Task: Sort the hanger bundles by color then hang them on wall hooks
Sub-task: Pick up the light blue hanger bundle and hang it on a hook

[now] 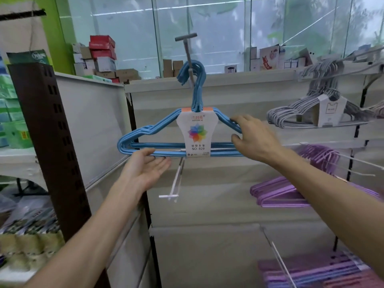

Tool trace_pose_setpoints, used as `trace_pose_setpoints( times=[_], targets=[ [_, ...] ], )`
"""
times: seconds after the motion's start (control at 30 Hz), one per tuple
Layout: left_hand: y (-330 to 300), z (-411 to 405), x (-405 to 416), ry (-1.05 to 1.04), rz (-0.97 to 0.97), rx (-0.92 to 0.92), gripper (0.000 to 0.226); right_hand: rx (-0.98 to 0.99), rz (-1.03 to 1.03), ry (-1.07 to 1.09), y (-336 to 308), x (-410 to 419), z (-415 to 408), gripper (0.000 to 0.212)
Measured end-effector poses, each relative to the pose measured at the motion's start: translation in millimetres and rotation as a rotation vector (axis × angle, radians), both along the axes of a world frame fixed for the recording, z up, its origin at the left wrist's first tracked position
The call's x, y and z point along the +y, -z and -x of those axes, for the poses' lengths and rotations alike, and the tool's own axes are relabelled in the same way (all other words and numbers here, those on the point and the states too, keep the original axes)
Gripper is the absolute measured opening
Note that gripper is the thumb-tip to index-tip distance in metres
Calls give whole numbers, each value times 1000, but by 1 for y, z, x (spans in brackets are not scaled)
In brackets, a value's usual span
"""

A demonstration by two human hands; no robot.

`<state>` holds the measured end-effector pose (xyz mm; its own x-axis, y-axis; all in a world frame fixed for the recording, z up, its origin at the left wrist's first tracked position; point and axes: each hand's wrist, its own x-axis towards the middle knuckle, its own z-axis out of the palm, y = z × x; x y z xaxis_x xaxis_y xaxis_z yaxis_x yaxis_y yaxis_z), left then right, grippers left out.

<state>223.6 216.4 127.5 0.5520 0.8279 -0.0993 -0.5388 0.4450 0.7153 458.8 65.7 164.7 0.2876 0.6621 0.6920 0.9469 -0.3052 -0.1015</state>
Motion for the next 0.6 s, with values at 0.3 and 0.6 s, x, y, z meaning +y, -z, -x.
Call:
trace_pose_setpoints(
  times=[0.3,0.6],
  targets=[
    [-24,18,-88,-135,-109,6,18,20,-43,-123,10,-77,9,37],
    [-8,-43,-219,-68,-499,67,13,15,-126,-140,1,-208,-31,30]
  ],
)
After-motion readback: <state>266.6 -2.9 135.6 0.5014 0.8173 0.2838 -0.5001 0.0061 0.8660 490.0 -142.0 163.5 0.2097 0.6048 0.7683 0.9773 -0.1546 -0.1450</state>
